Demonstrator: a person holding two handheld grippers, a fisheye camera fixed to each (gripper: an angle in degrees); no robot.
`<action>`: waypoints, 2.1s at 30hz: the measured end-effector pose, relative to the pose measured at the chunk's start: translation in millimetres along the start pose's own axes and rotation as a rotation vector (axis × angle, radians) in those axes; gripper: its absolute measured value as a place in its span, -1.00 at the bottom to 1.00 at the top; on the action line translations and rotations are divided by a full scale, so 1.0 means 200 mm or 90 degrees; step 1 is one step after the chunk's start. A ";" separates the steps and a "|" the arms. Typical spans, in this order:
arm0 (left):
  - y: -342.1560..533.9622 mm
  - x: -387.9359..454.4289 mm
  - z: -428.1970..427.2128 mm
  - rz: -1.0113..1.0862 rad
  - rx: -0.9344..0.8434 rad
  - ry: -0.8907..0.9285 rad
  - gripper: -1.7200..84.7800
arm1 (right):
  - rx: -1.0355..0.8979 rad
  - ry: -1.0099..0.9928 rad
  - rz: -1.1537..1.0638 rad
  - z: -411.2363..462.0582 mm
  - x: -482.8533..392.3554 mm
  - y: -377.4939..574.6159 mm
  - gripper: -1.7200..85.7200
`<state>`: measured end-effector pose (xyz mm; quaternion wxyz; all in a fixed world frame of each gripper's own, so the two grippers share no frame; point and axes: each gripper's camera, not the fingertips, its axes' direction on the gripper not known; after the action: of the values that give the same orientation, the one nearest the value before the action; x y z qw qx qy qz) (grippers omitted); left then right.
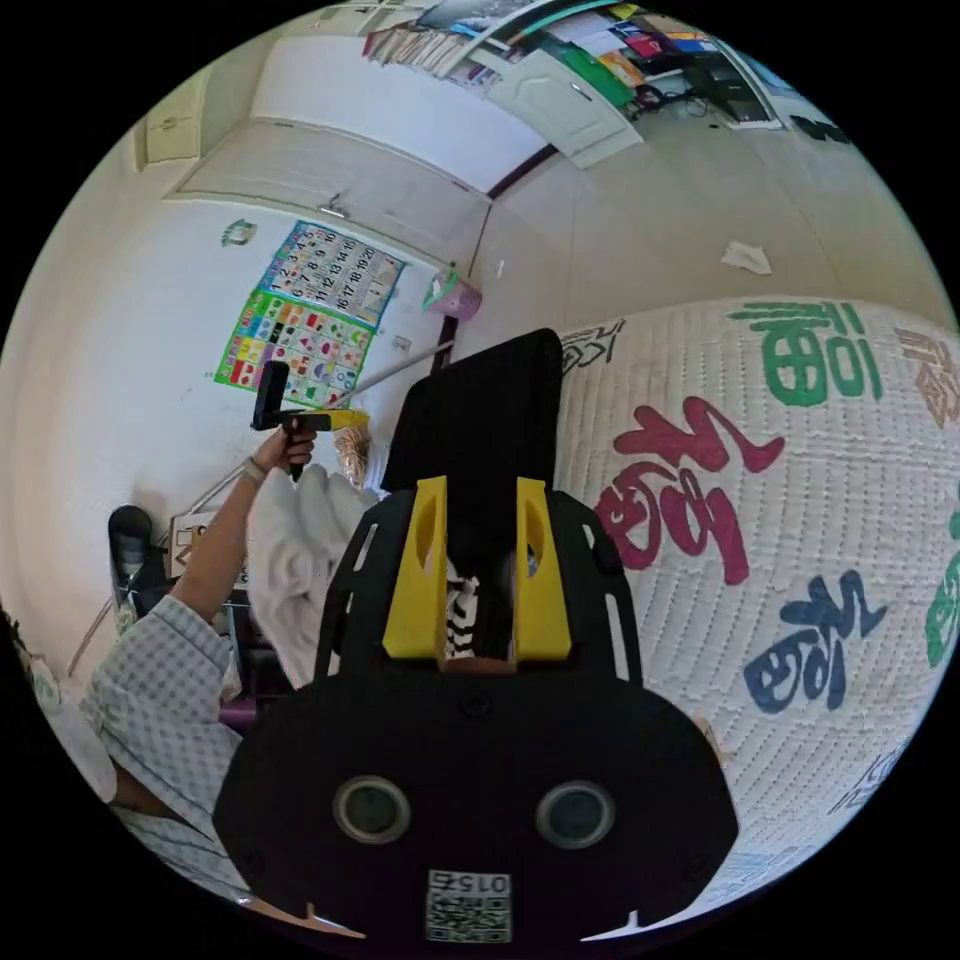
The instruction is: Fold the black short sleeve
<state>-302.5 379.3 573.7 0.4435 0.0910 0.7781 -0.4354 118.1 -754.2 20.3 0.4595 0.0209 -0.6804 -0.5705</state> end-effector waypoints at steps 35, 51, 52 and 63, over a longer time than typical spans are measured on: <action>0.38 3.03 0.85 0.664 -0.100 0.076 -0.95 | 0.478 -0.020 -0.208 -1.75 -1.10 2.54 -0.97; 1.59 3.44 2.67 0.685 0.185 -0.310 -0.89 | 0.651 -0.080 -0.091 -2.02 -1.05 3.93 -0.96; 1.60 3.45 2.67 0.689 0.195 -0.318 -0.91 | 0.654 -0.068 -0.089 -2.04 -1.06 3.97 -0.96; 1.64 3.99 2.16 0.777 0.346 -0.152 -0.95 | 0.816 -0.027 -0.108 -2.31 -1.23 4.79 -0.96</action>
<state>-336.2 54.7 -334.5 0.6541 0.5734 0.3960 -0.2942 1034.5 -634.2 601.2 0.2953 0.3338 -0.8911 -0.0857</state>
